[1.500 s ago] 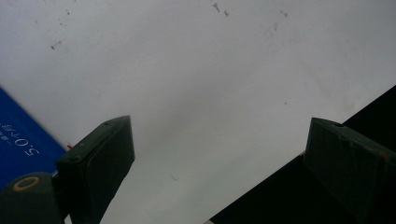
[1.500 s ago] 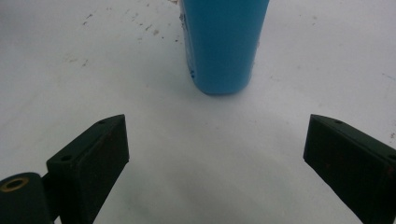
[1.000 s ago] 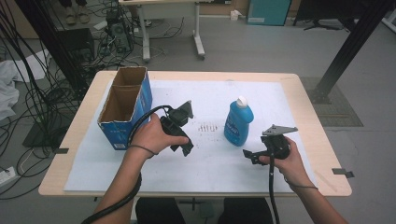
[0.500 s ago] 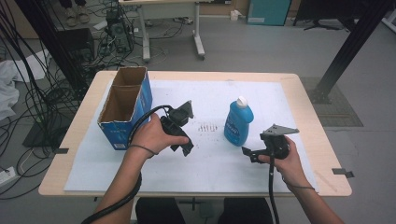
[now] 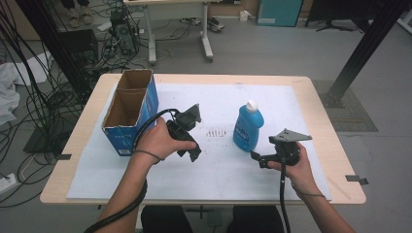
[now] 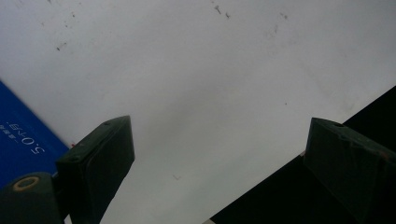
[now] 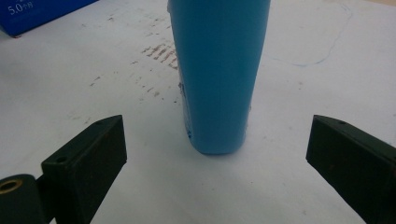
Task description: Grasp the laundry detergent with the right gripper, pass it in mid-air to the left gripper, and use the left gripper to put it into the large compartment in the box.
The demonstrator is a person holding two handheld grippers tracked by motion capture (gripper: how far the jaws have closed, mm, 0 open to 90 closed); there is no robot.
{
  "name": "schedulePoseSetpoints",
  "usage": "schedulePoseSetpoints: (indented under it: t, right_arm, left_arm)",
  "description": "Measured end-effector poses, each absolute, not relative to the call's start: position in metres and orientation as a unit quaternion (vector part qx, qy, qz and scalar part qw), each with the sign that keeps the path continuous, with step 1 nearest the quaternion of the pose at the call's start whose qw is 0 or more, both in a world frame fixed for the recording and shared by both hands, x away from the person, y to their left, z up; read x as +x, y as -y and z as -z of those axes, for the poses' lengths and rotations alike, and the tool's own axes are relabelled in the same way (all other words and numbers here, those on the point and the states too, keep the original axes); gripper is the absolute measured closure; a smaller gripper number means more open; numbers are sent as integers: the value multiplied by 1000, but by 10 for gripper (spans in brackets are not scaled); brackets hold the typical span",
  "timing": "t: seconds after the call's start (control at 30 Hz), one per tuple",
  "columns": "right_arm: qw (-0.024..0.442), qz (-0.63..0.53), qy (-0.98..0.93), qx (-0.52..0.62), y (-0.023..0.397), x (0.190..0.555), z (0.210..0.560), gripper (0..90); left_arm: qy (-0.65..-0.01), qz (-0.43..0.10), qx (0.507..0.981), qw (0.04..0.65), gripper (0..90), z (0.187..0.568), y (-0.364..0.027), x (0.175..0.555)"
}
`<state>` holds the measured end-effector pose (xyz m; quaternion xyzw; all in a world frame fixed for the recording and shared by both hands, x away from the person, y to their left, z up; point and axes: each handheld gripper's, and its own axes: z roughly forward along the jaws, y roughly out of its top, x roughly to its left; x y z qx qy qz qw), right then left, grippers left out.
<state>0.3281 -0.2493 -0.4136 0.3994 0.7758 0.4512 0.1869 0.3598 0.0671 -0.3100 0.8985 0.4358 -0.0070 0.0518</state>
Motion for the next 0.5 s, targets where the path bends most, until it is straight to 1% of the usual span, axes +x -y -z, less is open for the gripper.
schedulePoseSetpoints:
  t: [0.5]
  right_arm:
    - [195,-467,-768,392,242,335,416,53]
  left_arm:
    - [-439,6,897,51,89,309,-71,360]
